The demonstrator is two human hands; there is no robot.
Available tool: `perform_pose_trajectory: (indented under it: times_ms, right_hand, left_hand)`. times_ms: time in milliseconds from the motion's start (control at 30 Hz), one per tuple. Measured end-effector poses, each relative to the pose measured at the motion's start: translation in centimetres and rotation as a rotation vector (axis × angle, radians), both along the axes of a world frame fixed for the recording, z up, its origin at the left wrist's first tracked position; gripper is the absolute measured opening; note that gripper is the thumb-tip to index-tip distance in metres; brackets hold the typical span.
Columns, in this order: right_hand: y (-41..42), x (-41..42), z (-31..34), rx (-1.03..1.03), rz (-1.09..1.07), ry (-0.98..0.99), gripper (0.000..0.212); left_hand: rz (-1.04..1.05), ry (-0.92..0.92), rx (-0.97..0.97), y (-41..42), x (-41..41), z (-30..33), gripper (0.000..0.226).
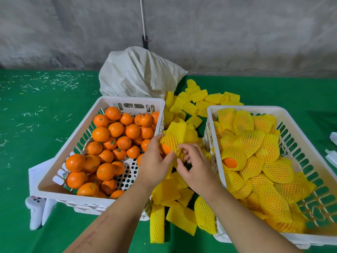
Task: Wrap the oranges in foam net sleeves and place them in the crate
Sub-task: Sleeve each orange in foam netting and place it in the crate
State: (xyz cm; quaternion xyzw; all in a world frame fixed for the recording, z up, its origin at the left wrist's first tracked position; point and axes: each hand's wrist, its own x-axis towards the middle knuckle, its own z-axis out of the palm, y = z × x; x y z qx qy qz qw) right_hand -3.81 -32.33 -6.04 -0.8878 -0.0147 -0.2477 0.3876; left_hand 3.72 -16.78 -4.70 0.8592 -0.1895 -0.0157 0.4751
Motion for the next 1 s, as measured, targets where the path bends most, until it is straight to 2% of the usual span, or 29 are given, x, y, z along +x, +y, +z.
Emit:
perform_pose_trajectory:
  times_ms: [67,133,233,367,467,600,667,733,867,1000]
  right_hand:
    - [0.2,-0.1,-0.1,0.080,0.019,0.082,0.055]
    - [0.2,0.0,0.1,0.102,0.017,0.043,0.053]
    - [-0.1,0.2,0.3,0.087,-0.045,-0.069,0.048]
    - [-0.8,0.7,0.3,0.159,-0.131,-0.099,0.038]
    - [-1.2,0.8,0.0,0.146,-0.161,-0.099,0.040]
    - [-0.9,0.6,-0.3,0.097,-0.172,-0.073,0.041]
    - [-0.9,0.6,-0.3,0.097,-0.177,-0.070,0.036]
    - [-0.9,0.6,-0.2,0.124,-0.176,-0.035,0.034]
    - [-0.8,0.5,0.2,0.213,-0.145,0.077,0.046]
    - [-0.9,0.6,0.2,0.259,-0.130,0.090,0.037]
  left_hand:
    - [0.029,0.070,-0.081,0.1,-0.2,0.3,0.066]
    - [-0.016,0.104,-0.129,0.5,-0.4,0.5,0.074]
    - [-0.190,0.168,-0.154,1.4,-0.3,0.6,0.076]
    - [-0.216,0.078,-0.073,1.2,-0.4,0.5,0.072]
    - [-0.193,0.034,0.007,1.0,-0.6,0.7,0.076]
    - [-0.233,0.032,-0.010,1.2,-0.5,1.2,0.083]
    - [-0.256,-0.012,0.002,1.0,-0.5,1.3,0.077]
    - [-0.244,-0.015,0.001,0.9,-0.5,1.2,0.073]
    - [-0.201,0.008,-0.019,1.0,-0.7,1.0,0.076]
    - [-0.185,0.018,-0.031,1.2,-0.7,1.0,0.072]
